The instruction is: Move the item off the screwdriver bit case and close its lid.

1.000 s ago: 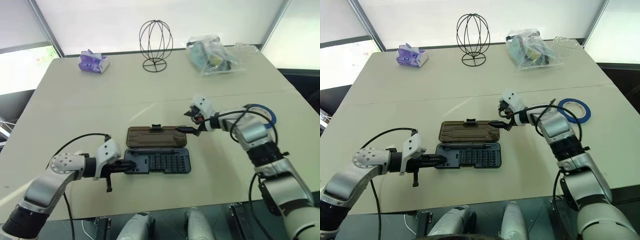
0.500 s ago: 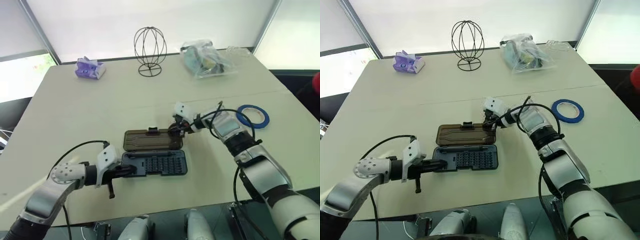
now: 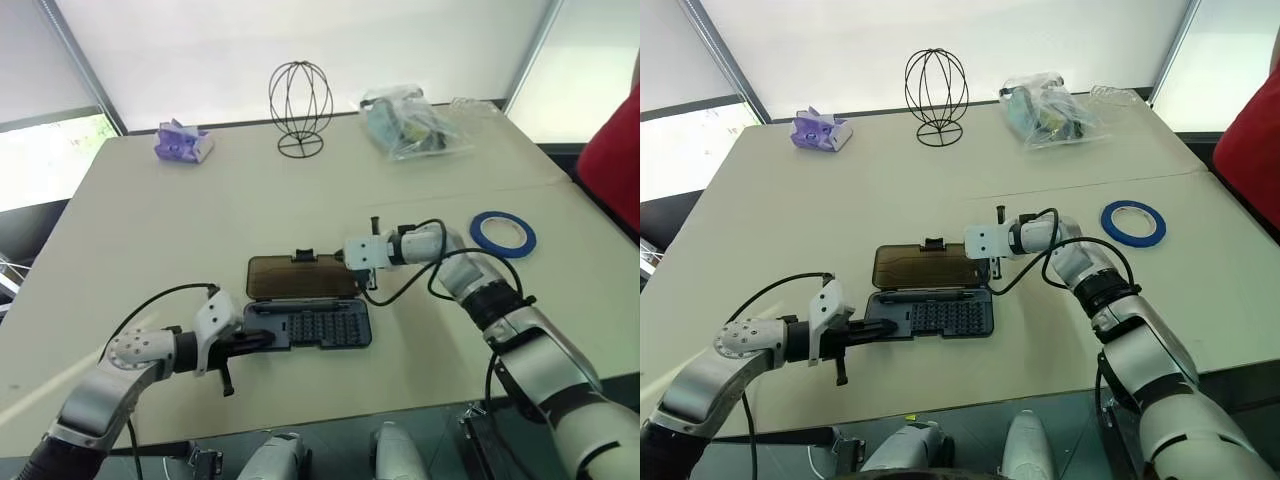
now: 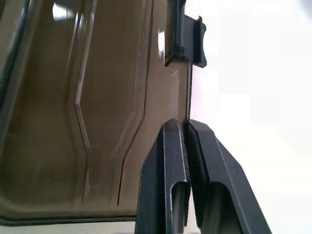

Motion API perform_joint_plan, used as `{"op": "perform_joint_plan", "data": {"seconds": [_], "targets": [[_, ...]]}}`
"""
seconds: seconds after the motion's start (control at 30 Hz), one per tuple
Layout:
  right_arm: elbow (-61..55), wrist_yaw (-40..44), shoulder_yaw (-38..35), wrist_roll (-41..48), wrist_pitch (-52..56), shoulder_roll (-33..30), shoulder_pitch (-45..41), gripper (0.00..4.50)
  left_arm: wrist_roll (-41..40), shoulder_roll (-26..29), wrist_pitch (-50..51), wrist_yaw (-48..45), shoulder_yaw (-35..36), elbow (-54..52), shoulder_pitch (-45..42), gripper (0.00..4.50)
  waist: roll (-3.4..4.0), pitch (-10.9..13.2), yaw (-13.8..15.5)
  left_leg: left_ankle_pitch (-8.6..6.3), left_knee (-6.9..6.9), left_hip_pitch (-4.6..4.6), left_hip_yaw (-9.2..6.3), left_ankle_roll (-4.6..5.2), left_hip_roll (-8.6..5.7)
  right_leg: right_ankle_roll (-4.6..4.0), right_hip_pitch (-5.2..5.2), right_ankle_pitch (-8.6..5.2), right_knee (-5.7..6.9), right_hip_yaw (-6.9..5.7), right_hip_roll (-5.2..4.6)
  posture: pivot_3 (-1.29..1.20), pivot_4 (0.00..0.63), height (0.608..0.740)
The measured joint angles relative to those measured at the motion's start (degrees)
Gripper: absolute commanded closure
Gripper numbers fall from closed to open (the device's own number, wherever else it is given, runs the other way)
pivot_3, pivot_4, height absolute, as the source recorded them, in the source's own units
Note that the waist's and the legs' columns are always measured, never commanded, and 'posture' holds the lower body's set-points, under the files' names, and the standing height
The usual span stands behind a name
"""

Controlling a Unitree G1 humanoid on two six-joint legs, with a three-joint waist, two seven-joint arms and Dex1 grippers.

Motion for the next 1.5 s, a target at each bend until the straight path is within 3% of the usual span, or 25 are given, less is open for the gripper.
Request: {"op": "perform_joint_plan", "data": {"seconds": [0.17,0.3,0.4,0.5,0.6,0.67,0.8,1.0,1.13,1.27,1.5], "targets": [[-22.7,-3.5,-6.3,-1.9,2.8,-5.8,12.3,4.44,-2.2,0.0,2.3,-0.8,0.4,0.8,-1.8,4.50,-0.02,0.1,1.1,-0.01,-0.03,-0.17,0.01,0.01,0.02,0.00,-0.15,0.00,-0.07,0.03,0.04,0.00,0.150,0.740],[-30.9,-5.5,-7.5,-3.7,4.0,-6.2,17.0,4.44,-9.0,-2.2,11.0,0.4,3.0,0.6,-2.8,4.50,-0.17,0.3,0.9,-0.01,-0.02,-0.18,0.05,0.01,0.10,0.00,-0.15,0.00,-0.11,0.07,0.12,0.00,0.150,0.740],[-31.3,-7.4,-7.5,-6.0,3.0,-6.2,17.1,4.44,-23.5,-3.6,23.1,2.4,8.1,-1.6,-4.8,4.50,-0.55,0.8,0.8,-0.03,0.09,-0.43,0.09,-0.04,0.24,0.00,-0.44,0.00,0.01,0.10,0.24,0.00,0.150,0.740],[-29.0,-9.4,-7.2,-8.3,0.6,-6.3,16.0,4.44,-40.1,-1.7,33.1,6.2,17.9,-0.5,-11.4,4.50,-0.69,0.9,0.8,-0.01,0.29,-0.95,0.08,-0.16,0.32,-0.06,-0.99,0.03,0.17,0.10,0.34,0.00,0.150,0.740],[-27.3,-10.0,-7.3,-8.2,0.3,-6.0,15.7,4.44,-44.3,-0.4,35.0,10.0,23.3,3.2,-17.9,4.50,-0.68,0.9,0.6,-0.02,0.22,-0.89,0.12,-0.18,0.32,-0.06,-0.93,0.03,0.09,0.09,0.34,0.00,0.150,0.740],[-26.5,-8.6,-8.3,-4.5,4.3,-3.4,15.7,4.44,-42.8,1.6,35.2,10.2,23.0,4.6,-18.3,4.50,-0.67,1.0,0.1,-0.04,0.17,-0.90,0.13,-0.20,0.36,-0.06,-0.92,0.04,0.03,0.09,0.37,0.00,0.150,0.740],[-24.2,-3.3,-12.3,5.7,18.0,0.6,11.6,4.44,-32.6,5.9,29.7,4.8,14.3,2.5,-14.6,4.50,-0.48,1.2,-0.9,-0.04,0.09,-0.92,0.25,-0.20,0.42,-0.11,-0.91,0.07,-0.14,0.10,0.39,0.00,0.150,0.740],[-23.1,2.6,-18.4,18.1,39.9,3.1,-0.1,4.44,-16.5,6.4,15.9,-0.9,3.6,3.8,-12.2,4.50,-0.43,1.4,-0.6,-0.04,0.02,-0.95,0.25,-0.20,0.53,-0.20,-0.92,0.12,-0.27,0.08,0.46,0.00,0.150,0.740],[-22.8,8.6,-17.9,24.2,53.2,2.8,-2.7,4.44,-9.3,6.4,8.3,-3.2,0.3,6.5,-12.2,4.50,-0.44,1.4,-0.4,-0.05,0.00,-1.04,0.24,-0.19,0.53,-0.20,-0.90,0.14,-0.48,0.04,0.44,0.00,0.150,0.740],[-19.7,14.2,-14.2,26.1,58.5,2.1,-5.0,4.44,-4.9,6.1,2.4,-4.9,-0.9,7.2,-12.1,4.50,-0.42,1.4,-0.6,-0.06,-0.01,-1.01,0.30,-0.17,0.54,-0.21,-0.90,0.15,-0.49,0.04,0.42,0.00,0.150,0.740],[-4.7,14.6,-8.0,21.7,53.3,5.0,-9.4,1.08,-2.8,4.6,-1.3,-5.1,-0.7,6.8,-9.9,4.50,-0.43,1.4,-0.9,-0.06,-0.05,-0.96,0.33,-0.17,0.55,-0.21,-0.92,0.15,-0.46,0.04,0.41,0.00,0.150,0.740]]}}
